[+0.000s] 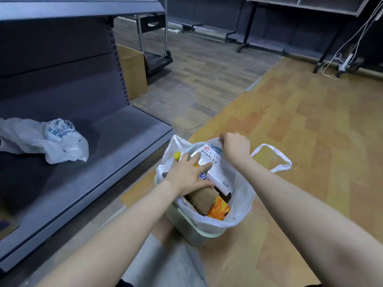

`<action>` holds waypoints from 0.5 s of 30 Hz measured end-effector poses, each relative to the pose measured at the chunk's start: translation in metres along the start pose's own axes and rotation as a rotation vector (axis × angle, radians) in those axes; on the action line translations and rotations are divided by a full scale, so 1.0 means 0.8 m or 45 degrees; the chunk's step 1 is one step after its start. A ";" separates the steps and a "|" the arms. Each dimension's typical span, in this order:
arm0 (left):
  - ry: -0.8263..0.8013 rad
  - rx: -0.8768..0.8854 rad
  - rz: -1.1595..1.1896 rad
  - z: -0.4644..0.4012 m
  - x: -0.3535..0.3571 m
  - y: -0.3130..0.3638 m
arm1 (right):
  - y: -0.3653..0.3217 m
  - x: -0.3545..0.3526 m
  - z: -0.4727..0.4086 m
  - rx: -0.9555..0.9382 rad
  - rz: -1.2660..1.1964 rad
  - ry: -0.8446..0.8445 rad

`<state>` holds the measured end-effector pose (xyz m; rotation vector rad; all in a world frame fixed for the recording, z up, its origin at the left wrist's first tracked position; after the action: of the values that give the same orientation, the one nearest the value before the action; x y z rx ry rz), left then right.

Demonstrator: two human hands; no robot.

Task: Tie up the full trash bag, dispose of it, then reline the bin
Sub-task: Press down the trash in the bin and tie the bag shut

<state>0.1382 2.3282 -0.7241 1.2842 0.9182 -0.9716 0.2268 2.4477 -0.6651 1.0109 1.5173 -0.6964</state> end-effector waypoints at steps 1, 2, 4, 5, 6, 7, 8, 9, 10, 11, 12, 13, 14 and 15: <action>0.020 -0.015 0.010 -0.002 0.001 0.002 | -0.002 -0.008 0.000 0.009 -0.064 0.065; 0.033 -0.035 0.020 -0.003 0.001 0.004 | -0.005 -0.017 0.000 0.020 -0.132 0.130; 0.038 -0.092 0.031 -0.002 0.002 0.006 | -0.016 -0.037 0.000 0.009 -0.273 0.250; 0.041 -0.126 0.047 -0.001 0.002 0.006 | -0.023 -0.047 0.001 -0.023 -0.329 0.298; 0.052 -0.167 0.071 0.001 0.003 0.005 | -0.030 -0.056 0.004 -0.066 -0.365 0.338; 0.077 -0.211 0.097 0.003 0.004 0.006 | -0.035 -0.064 0.009 -0.110 -0.383 0.380; 0.112 -0.255 0.120 0.005 0.005 0.007 | -0.038 -0.072 0.016 -0.153 -0.399 0.429; 0.147 -0.293 0.132 0.007 0.006 0.009 | -0.039 -0.078 0.025 -0.200 -0.421 0.484; 0.171 -0.320 0.132 0.007 0.006 0.012 | -0.040 -0.082 0.038 -0.261 -0.442 0.541; 0.178 -0.336 0.129 0.007 0.007 0.016 | -0.039 -0.084 0.051 -0.332 -0.455 0.590; 0.173 -0.345 0.122 0.005 0.008 0.020 | -0.037 -0.084 0.064 -0.395 -0.458 0.629; 0.155 -0.351 0.117 0.004 0.008 0.024 | -0.035 -0.083 0.075 -0.446 -0.444 0.645; 0.127 -0.358 0.119 0.003 0.008 0.026 | -0.033 -0.079 0.084 -0.492 -0.406 0.640; 0.091 -0.363 0.134 0.003 0.008 0.025 | -0.032 -0.074 0.091 -0.550 -0.351 0.607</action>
<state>0.1594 2.3265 -0.7230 1.1177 0.9951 -0.6891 0.2388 2.3599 -0.6240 0.6657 2.1394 -0.2918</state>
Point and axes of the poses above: each hand's wrist, its own z-axis away from the middle knuckle, its own x-axis out of the palm, y = z × x, the point moved 6 cm from there along -z, towards the middle knuckle, and after that the axes turned 12 degrees about z, right-handed, at the moved point
